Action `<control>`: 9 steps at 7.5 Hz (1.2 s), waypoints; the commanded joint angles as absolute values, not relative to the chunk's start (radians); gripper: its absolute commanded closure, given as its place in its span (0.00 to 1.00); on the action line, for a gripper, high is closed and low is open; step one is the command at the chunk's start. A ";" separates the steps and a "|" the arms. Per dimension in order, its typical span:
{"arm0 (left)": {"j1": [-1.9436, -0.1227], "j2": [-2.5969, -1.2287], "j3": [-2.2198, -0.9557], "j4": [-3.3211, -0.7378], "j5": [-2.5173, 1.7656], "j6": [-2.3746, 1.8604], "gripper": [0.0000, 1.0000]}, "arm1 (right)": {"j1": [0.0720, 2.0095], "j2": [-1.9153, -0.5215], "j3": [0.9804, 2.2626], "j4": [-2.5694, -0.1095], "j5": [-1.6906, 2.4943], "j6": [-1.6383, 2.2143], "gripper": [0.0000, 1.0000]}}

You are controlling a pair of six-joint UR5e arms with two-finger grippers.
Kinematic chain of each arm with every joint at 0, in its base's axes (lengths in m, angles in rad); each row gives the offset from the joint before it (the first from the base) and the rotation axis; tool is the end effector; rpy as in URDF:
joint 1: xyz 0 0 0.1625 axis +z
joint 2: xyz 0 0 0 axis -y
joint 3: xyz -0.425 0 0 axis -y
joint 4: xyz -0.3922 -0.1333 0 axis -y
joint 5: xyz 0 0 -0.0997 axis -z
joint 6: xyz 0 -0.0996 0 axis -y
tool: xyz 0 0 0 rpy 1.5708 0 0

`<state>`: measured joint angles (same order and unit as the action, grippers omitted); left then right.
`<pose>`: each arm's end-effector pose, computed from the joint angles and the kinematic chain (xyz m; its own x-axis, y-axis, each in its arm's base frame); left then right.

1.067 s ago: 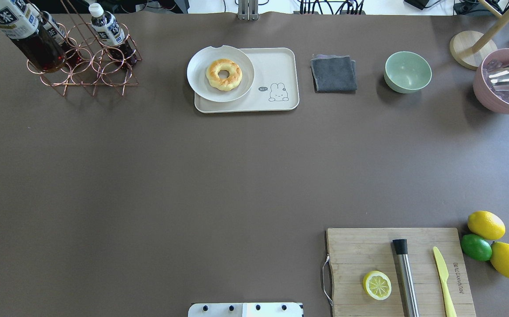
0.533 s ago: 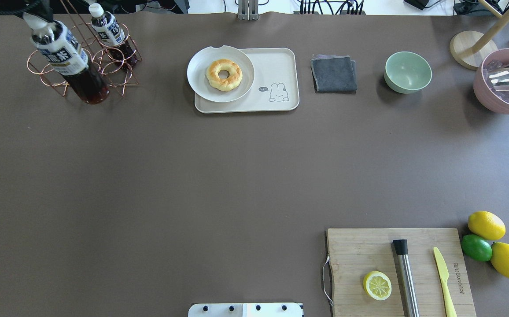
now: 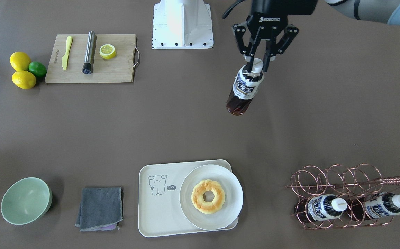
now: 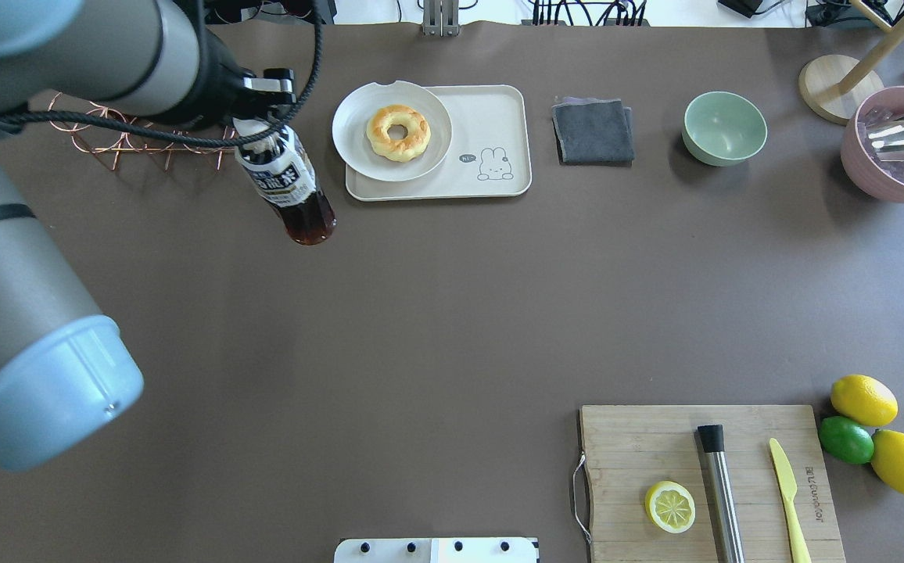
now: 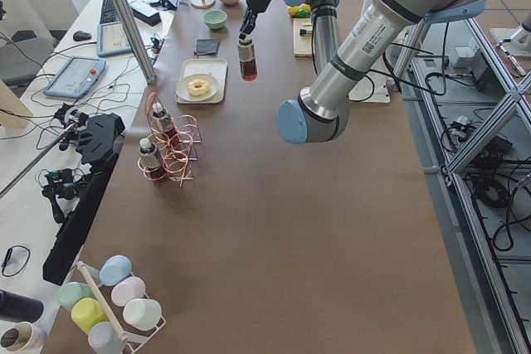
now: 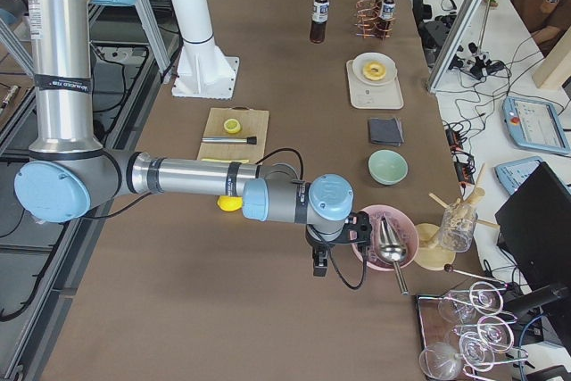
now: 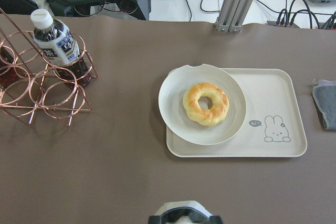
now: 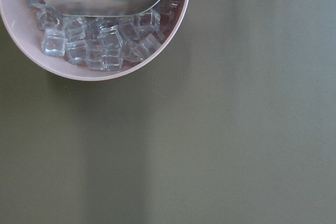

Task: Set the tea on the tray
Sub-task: 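Carry the tea bottle with the left gripper and set it down near the tray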

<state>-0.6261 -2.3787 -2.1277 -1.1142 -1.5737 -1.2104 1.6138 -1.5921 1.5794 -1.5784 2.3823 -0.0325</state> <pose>0.3493 -0.4168 0.0549 0.6724 -0.0511 -0.7384 0.3708 0.8866 0.2764 0.0817 -0.4783 0.6630 0.6882 0.0118 0.7255 -0.0206 0.9998 0.0033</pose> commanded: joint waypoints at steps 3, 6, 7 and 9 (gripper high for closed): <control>-0.365 -2.485 -1.978 -1.120 -1.348 -1.393 1.00 | 1.614 -1.588 1.578 -1.578 2.381 -0.031 0.00; -0.359 -2.477 -1.892 -1.231 -1.327 -1.414 1.00 | 1.614 -1.588 1.578 -1.577 2.381 -0.031 0.00; -0.359 -2.474 -1.875 -1.255 -1.327 -1.414 1.00 | 1.614 -1.588 1.578 -1.577 2.381 -0.031 0.00; -0.359 -2.473 -1.859 -1.258 -1.327 -1.414 1.00 | 1.614 -1.588 1.578 -1.578 2.381 -0.031 0.00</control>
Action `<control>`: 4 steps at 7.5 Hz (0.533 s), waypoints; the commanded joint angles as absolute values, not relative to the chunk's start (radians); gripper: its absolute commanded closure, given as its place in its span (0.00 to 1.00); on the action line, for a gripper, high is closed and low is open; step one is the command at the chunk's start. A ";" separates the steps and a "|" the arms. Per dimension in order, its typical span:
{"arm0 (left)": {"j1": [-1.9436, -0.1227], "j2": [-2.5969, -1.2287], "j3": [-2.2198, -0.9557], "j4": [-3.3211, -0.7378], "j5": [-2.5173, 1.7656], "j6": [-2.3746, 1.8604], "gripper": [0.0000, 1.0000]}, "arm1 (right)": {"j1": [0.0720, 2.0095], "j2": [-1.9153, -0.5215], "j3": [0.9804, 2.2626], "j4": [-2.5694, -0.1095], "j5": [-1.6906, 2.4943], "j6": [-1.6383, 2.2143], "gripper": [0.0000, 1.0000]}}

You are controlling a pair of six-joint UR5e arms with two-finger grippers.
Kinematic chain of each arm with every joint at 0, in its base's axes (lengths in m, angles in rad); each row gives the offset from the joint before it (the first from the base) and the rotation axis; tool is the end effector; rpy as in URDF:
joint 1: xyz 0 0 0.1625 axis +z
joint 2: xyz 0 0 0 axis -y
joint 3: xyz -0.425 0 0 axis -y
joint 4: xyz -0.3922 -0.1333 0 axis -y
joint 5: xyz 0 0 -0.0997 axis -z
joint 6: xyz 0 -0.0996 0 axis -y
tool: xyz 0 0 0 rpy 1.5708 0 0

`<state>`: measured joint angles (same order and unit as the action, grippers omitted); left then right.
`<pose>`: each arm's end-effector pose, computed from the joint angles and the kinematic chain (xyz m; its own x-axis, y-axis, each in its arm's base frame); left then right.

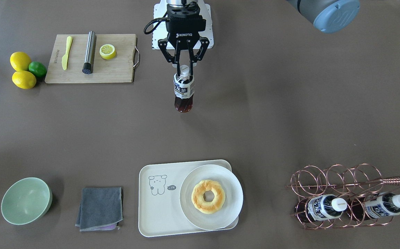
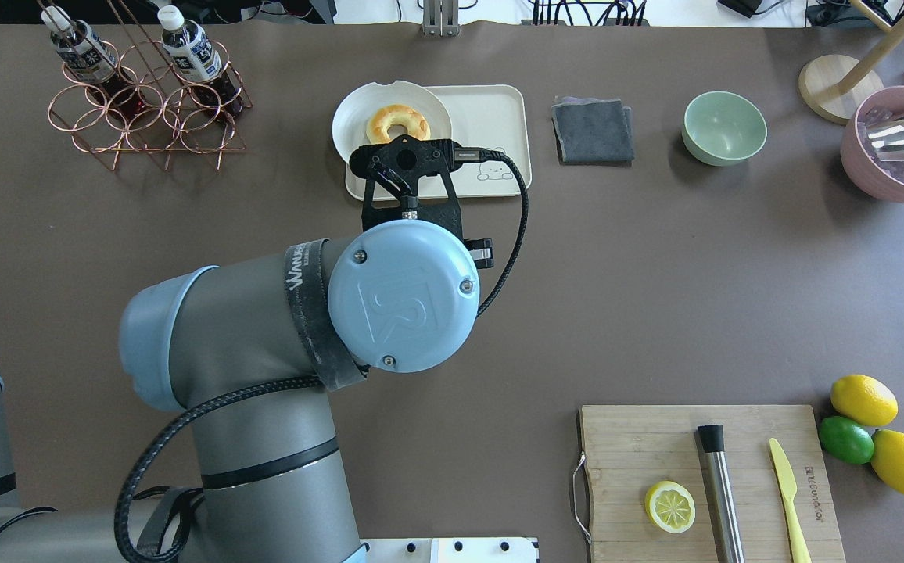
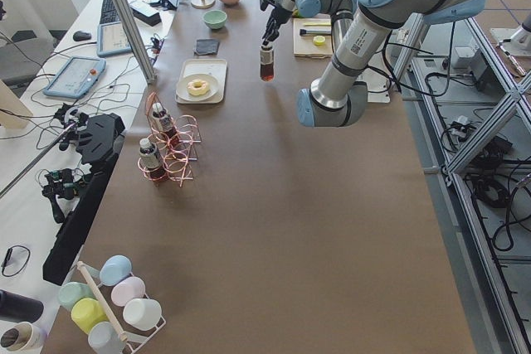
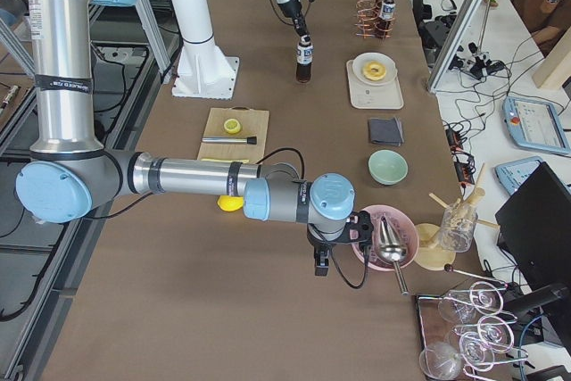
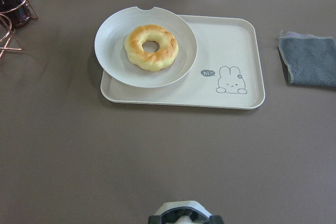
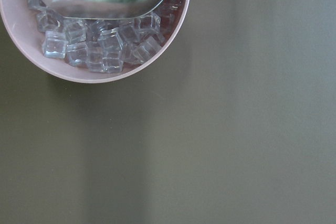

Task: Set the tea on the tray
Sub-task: 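Carry the tea bottle with the left gripper and set it down near the tray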

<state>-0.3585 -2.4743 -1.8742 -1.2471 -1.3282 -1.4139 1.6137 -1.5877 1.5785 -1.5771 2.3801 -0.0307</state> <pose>0.5174 -0.3618 0.0433 0.6674 -0.0881 -0.7395 0.4153 0.8683 0.2713 0.0819 -0.4806 0.6613 0.6899 0.0101 0.7239 -0.0217 0.9997 0.0067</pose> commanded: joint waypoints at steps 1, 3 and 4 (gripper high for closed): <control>-0.353 -2.470 -1.858 -1.256 -1.325 -1.413 1.00 | 1.614 -1.589 1.578 -1.578 2.381 -0.031 0.00; -0.345 -2.462 -1.859 -1.256 -1.315 -1.413 1.00 | 1.614 -1.592 1.578 -1.577 2.381 -0.031 0.00; -0.345 -2.462 -1.859 -1.256 -1.315 -1.411 1.00 | 1.614 -1.592 1.578 -1.577 2.381 -0.031 0.00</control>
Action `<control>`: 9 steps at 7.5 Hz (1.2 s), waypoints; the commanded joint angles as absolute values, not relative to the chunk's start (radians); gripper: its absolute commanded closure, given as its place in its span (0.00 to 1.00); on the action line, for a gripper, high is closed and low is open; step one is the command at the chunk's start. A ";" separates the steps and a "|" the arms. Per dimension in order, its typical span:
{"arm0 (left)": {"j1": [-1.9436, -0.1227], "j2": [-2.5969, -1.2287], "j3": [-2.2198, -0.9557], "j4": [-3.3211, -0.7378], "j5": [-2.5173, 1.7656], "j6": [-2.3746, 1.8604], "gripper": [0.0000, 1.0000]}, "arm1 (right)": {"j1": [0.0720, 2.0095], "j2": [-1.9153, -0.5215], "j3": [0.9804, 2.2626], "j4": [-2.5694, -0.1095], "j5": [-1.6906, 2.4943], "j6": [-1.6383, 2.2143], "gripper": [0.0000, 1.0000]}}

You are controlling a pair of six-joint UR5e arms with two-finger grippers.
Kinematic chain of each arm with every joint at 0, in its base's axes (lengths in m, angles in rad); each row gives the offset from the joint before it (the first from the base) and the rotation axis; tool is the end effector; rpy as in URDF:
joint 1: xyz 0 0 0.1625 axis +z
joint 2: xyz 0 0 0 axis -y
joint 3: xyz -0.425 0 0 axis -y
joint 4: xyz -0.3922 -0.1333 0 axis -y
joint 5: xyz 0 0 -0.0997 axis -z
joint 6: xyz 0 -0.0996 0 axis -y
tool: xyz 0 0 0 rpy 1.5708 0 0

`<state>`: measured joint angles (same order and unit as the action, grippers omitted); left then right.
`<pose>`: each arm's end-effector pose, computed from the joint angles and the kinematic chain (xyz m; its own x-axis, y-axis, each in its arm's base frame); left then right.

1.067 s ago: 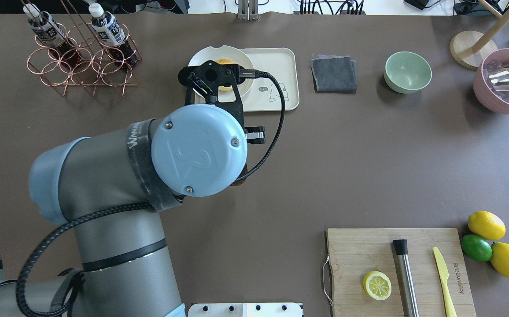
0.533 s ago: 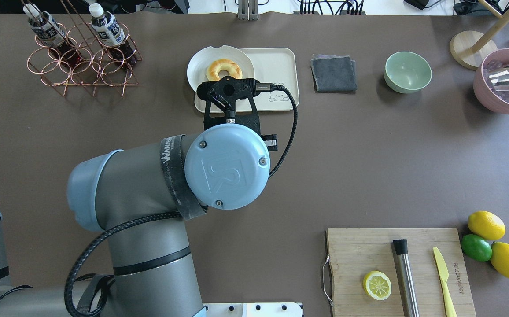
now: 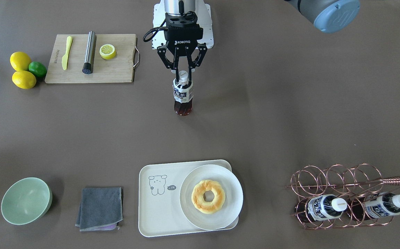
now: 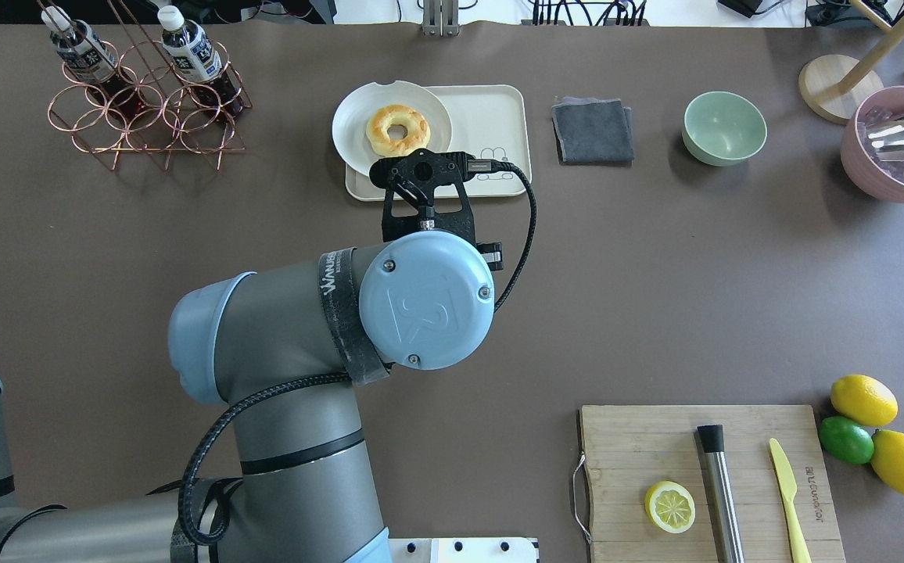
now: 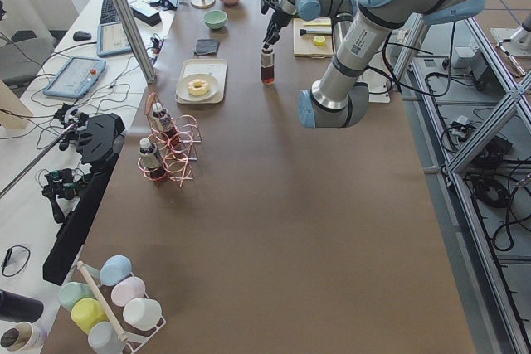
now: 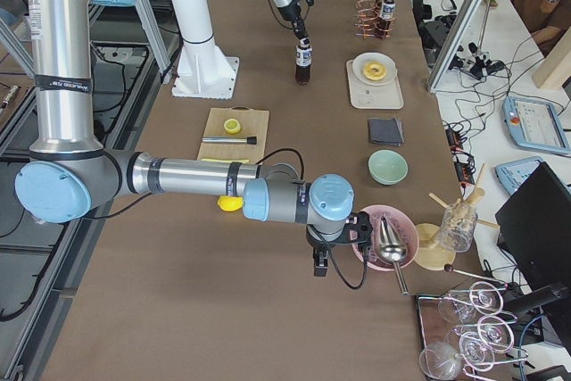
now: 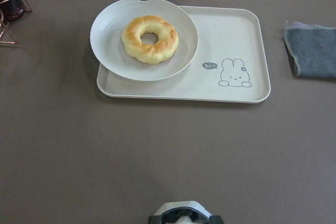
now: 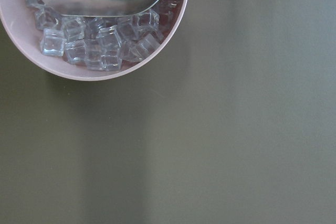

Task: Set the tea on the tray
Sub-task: 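Carry the tea bottle with the left gripper and set it down near the tray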

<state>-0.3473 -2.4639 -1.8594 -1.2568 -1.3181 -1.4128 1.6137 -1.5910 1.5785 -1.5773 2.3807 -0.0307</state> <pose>0.5272 -0.3591 0.0524 0.6805 -0.0843 -0.7279 0.4069 0.8696 0.2797 0.0818 -0.4789 0.6629 0.6893 0.0126 0.7243 -0.0217 0.9998 0.0032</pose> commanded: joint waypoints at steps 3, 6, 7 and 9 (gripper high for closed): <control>-0.344 -2.444 -1.859 -1.258 -1.315 -1.410 1.00 | 1.614 -1.592 1.582 -1.578 2.381 -0.031 0.00; -0.344 -2.442 -1.862 -1.258 -1.315 -1.411 0.76 | 1.614 -1.591 1.578 -1.578 2.382 -0.029 0.00; -0.344 -2.442 -1.859 -1.259 -1.315 -1.411 0.10 | 1.614 -1.591 1.580 -1.577 2.381 -0.029 0.00; -0.344 -2.442 -1.862 -1.259 -1.315 -1.410 0.03 | 1.614 -1.588 1.580 -1.578 2.381 -0.028 0.00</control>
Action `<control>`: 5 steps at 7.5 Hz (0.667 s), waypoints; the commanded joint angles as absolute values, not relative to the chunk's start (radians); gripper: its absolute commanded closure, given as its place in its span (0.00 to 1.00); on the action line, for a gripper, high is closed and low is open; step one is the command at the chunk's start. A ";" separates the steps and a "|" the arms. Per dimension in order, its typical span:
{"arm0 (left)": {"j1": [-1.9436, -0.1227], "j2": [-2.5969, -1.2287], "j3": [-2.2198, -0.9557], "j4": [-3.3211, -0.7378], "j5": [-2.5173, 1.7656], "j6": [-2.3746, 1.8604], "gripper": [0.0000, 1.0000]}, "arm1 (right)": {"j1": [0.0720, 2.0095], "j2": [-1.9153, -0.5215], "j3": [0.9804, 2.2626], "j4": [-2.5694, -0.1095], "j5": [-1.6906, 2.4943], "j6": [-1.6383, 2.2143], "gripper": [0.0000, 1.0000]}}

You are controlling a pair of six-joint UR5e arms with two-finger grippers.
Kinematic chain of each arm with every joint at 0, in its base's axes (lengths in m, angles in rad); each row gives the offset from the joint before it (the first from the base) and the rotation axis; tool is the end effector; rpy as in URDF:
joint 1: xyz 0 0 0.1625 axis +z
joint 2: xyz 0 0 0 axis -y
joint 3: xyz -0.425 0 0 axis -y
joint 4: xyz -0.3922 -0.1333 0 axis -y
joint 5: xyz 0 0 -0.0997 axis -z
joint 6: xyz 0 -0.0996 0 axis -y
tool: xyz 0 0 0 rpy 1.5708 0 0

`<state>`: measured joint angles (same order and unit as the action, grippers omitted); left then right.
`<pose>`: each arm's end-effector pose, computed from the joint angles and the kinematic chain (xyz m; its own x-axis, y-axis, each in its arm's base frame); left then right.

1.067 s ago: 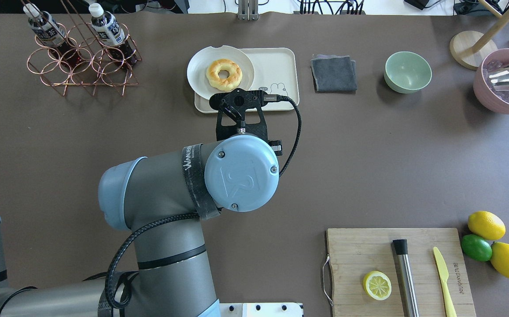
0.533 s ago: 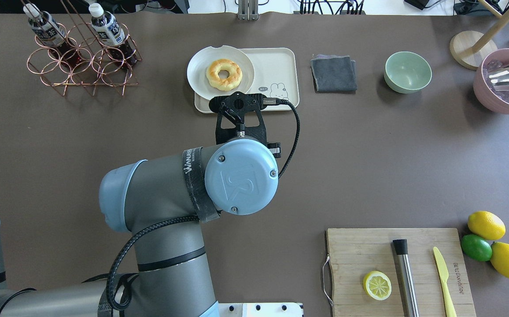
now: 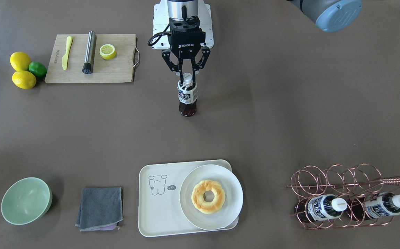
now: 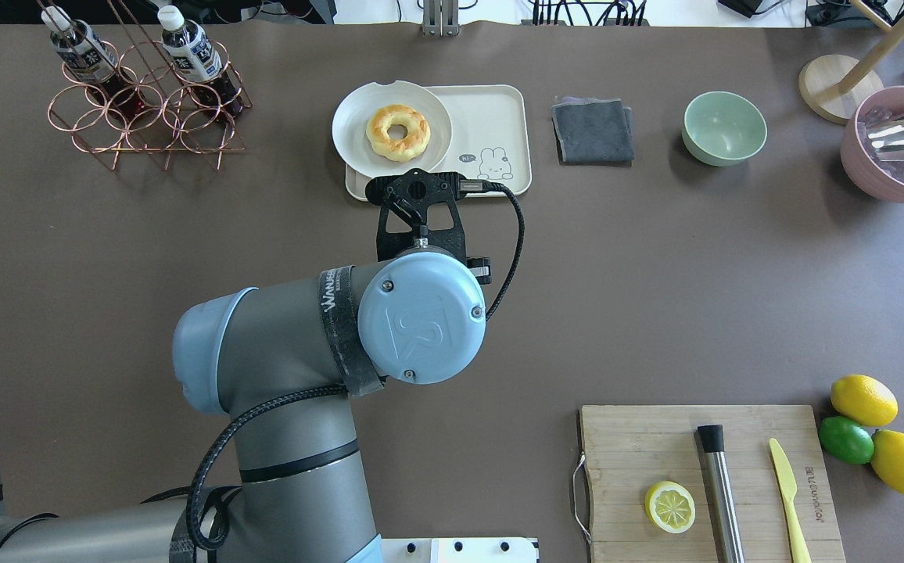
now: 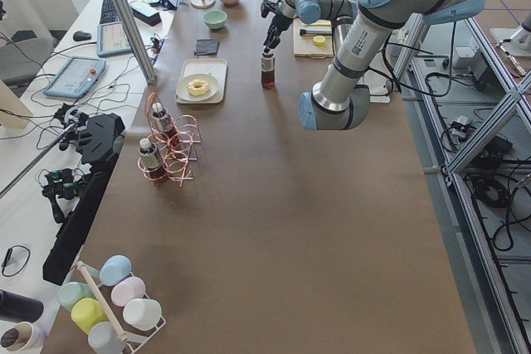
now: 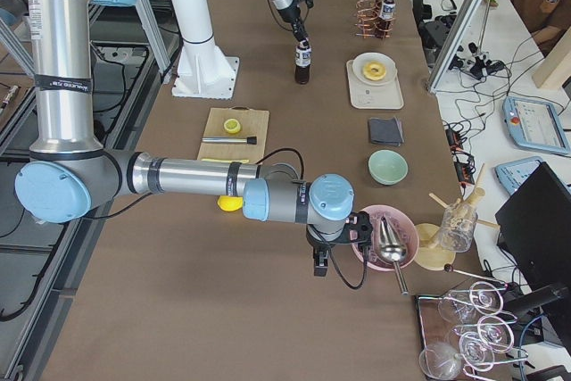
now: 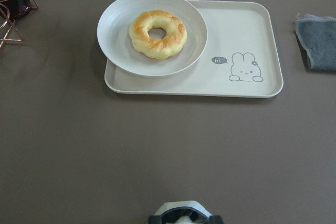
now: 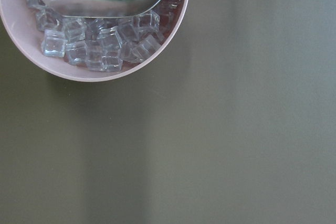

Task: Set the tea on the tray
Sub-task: 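Carry the tea bottle with the left gripper and set it down near the tray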

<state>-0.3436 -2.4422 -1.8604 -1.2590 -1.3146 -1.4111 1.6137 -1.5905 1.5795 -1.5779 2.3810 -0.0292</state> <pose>0.5300 -0.3580 0.0652 0.6944 -0.0851 -0.7146 0.3997 0.8713 0.2846 0.0818 -0.4792 0.6622 0.6891 0.0135 0.7245 -0.0228 0.9997 0.0031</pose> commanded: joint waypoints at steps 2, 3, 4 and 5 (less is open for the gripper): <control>-0.350 -2.445 -1.894 -1.259 -1.321 -1.384 0.03 | 1.614 -1.585 1.580 -1.578 2.381 -0.028 0.00; -0.380 -2.444 -1.935 -1.259 -1.327 -1.381 0.02 | 1.614 -1.583 1.580 -1.578 2.381 -0.028 0.00; -0.437 -2.442 -1.937 -1.262 -1.359 -1.350 0.03 | 1.614 -1.582 1.583 -1.578 2.381 -0.026 0.00; -0.504 -2.442 -1.939 -1.270 -1.432 -1.260 0.03 | 1.614 -1.577 1.588 -1.578 2.381 -0.025 0.00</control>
